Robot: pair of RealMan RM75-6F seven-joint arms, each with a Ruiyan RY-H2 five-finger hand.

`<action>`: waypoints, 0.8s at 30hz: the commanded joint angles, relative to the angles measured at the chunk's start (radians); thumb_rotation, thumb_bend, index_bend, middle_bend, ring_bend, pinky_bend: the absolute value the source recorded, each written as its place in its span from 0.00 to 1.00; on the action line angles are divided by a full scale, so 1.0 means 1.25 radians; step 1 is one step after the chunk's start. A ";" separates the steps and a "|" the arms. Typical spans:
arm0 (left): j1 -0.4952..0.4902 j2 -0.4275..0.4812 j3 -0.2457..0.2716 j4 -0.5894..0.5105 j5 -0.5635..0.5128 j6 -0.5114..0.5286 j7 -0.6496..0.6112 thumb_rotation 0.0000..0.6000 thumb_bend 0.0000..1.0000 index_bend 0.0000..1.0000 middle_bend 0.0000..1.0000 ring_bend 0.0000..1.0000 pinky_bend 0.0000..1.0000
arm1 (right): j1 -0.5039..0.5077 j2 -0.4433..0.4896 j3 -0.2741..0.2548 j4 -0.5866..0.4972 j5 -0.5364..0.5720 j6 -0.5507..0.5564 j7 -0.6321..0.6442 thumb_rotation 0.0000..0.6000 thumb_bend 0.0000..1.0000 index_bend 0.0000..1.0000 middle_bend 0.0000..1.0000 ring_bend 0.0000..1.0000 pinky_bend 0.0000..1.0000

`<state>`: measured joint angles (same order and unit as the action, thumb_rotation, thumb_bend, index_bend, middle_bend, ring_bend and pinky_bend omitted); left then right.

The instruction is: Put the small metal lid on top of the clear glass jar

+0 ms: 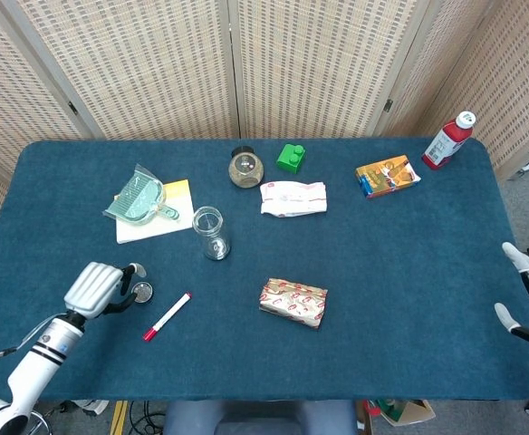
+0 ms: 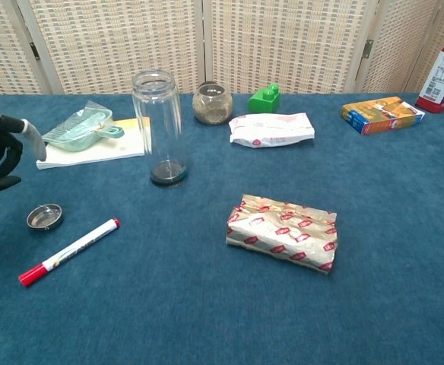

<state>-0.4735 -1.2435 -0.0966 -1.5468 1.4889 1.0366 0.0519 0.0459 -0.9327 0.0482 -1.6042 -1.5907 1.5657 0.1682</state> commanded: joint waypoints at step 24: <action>-0.092 -0.110 0.017 0.124 -0.108 -0.127 0.078 1.00 0.36 0.46 0.87 0.83 1.00 | -0.011 -0.002 -0.003 0.012 0.009 0.002 0.010 1.00 0.30 0.02 0.19 0.08 0.23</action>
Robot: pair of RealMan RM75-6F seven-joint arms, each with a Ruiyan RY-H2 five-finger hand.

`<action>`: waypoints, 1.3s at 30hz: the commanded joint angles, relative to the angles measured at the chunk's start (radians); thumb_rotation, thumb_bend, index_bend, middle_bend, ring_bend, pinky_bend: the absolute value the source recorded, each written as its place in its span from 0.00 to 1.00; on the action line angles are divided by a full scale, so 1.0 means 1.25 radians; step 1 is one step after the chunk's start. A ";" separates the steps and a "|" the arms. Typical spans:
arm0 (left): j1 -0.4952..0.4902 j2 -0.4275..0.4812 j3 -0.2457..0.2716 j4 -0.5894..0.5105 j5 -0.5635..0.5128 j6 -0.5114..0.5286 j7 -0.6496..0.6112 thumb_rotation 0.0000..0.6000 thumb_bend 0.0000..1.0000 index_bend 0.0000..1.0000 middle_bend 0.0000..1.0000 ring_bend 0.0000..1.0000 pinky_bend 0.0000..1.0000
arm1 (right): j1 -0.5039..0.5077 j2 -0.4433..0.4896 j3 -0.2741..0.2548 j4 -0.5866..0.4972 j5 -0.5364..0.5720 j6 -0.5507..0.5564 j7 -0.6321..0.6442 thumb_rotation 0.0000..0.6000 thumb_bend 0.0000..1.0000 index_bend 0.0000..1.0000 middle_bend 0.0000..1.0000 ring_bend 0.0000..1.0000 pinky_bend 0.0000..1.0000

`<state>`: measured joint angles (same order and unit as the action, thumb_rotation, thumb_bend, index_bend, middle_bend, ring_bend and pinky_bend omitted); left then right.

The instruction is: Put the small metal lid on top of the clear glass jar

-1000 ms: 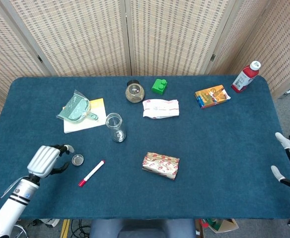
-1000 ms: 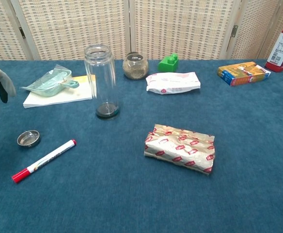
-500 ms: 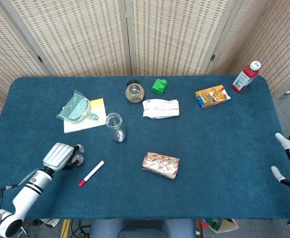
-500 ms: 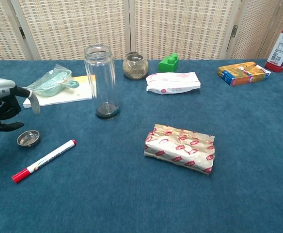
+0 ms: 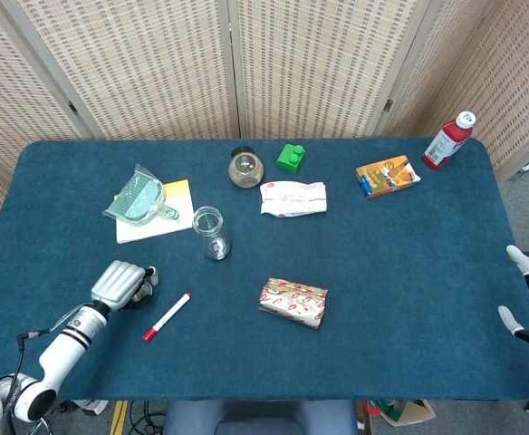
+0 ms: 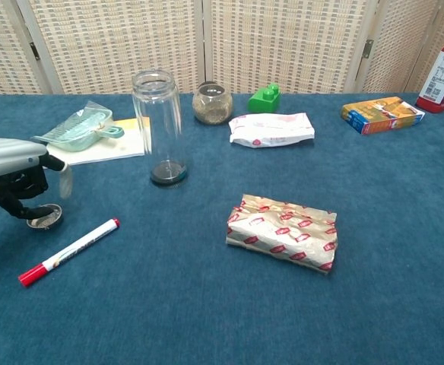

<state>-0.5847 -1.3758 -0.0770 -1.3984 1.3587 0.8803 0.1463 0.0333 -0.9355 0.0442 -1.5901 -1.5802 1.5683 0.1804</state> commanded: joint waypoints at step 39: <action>-0.014 -0.032 0.018 0.068 -0.042 -0.002 -0.016 1.00 0.50 0.63 0.91 0.87 1.00 | 0.000 -0.003 0.003 0.008 0.005 -0.009 0.006 1.00 0.30 0.02 0.19 0.08 0.23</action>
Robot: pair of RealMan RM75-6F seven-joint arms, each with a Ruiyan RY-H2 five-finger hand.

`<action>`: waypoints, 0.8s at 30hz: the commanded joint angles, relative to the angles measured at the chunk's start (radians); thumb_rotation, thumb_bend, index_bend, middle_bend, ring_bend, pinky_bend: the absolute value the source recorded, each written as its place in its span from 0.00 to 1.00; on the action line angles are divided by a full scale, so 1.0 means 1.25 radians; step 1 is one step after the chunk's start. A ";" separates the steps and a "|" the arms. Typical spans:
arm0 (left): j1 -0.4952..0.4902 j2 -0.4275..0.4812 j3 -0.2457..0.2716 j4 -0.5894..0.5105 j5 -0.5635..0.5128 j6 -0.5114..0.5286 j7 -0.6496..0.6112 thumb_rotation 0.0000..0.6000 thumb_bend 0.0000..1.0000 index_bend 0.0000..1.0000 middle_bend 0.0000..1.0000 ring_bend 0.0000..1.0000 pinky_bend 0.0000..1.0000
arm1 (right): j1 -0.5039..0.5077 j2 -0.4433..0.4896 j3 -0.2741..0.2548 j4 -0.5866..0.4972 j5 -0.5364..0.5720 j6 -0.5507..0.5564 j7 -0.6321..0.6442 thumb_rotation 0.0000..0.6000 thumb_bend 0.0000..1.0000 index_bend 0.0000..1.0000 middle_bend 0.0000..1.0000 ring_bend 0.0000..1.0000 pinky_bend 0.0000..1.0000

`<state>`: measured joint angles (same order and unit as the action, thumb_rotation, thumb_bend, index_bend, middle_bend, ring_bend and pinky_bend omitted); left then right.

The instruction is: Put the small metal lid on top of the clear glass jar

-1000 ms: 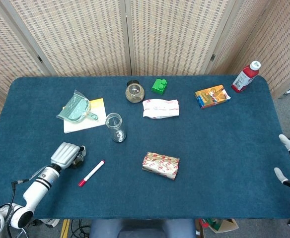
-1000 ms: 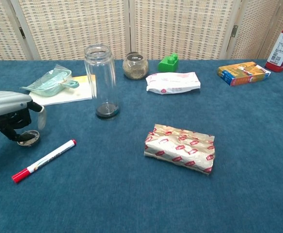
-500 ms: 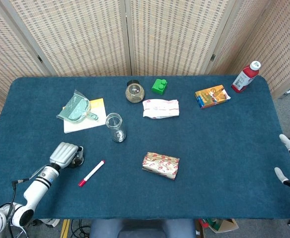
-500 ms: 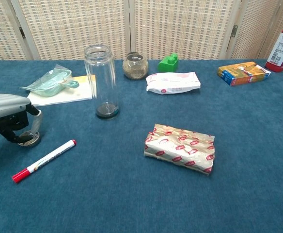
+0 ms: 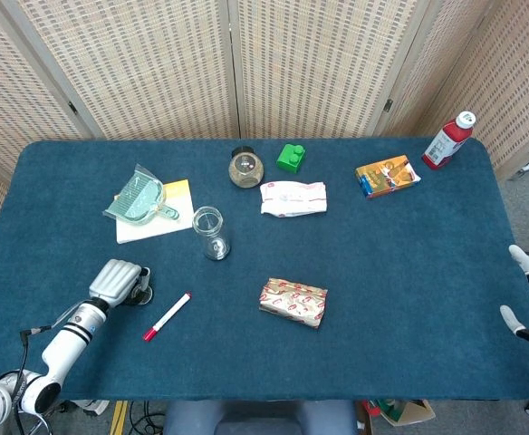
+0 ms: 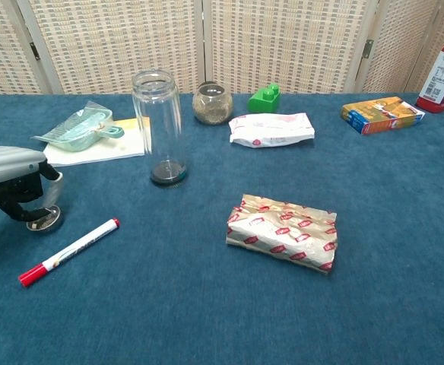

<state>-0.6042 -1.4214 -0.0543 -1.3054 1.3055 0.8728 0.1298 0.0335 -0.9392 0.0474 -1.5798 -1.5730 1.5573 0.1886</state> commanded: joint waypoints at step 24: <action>-0.014 0.267 -0.111 -0.344 0.011 0.127 0.024 1.00 0.49 0.62 0.92 0.87 1.00 | 0.011 0.005 0.004 -0.009 -0.014 -0.001 -0.010 1.00 0.31 0.02 0.19 0.08 0.23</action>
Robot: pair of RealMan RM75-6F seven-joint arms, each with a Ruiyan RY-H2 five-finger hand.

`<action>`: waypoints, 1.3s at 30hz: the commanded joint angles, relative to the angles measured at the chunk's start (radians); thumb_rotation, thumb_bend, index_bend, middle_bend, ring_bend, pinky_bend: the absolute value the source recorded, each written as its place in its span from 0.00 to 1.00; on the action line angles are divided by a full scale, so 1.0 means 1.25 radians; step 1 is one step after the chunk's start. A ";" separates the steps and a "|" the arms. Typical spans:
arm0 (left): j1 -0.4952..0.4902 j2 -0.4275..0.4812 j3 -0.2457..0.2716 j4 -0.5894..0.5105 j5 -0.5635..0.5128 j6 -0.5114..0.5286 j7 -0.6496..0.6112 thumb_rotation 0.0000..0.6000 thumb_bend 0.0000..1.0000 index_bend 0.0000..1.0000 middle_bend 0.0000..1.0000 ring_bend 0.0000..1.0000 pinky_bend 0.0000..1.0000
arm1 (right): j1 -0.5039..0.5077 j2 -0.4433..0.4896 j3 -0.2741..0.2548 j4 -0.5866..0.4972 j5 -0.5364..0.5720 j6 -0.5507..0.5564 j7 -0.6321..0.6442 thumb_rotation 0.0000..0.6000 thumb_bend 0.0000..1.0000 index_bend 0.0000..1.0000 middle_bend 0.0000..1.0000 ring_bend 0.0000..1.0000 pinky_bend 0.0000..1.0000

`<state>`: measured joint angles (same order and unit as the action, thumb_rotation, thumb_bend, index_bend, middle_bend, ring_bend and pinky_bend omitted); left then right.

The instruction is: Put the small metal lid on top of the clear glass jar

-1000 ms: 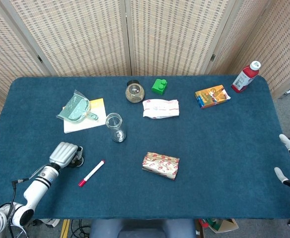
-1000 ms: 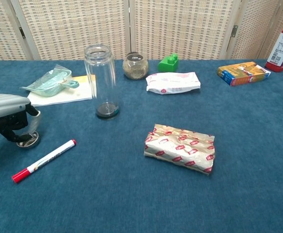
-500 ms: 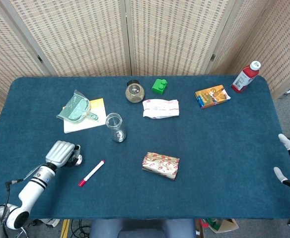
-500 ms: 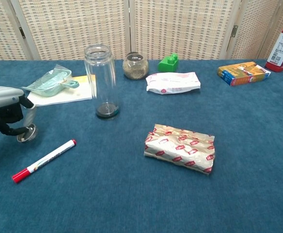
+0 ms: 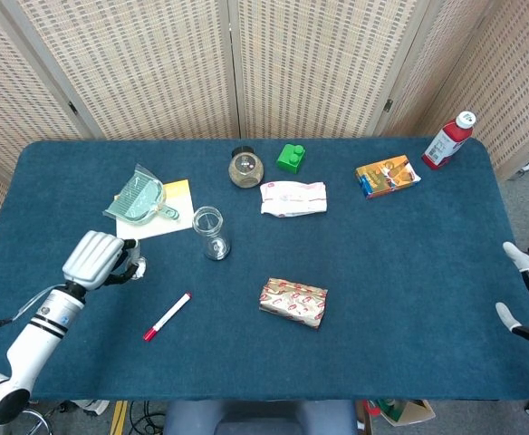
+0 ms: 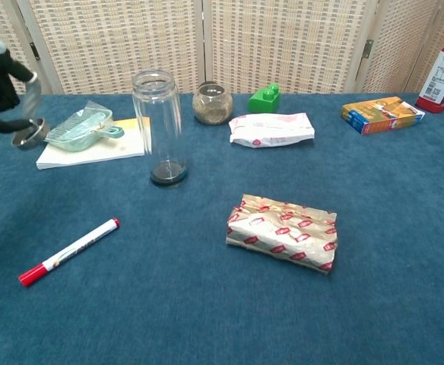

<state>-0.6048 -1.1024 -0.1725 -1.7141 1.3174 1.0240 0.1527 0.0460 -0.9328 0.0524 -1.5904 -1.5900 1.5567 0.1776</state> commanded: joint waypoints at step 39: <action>-0.304 -0.131 -0.127 0.117 -0.286 -0.144 0.158 1.00 0.49 0.62 0.92 0.87 1.00 | -0.004 0.004 -0.009 0.012 0.006 -0.007 0.008 1.00 0.31 0.02 0.19 0.08 0.23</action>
<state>-0.9810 -1.2624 -0.3337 -1.5709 0.9636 0.8450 0.3472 0.0418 -0.9276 0.0401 -1.5764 -1.5837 1.5468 0.1878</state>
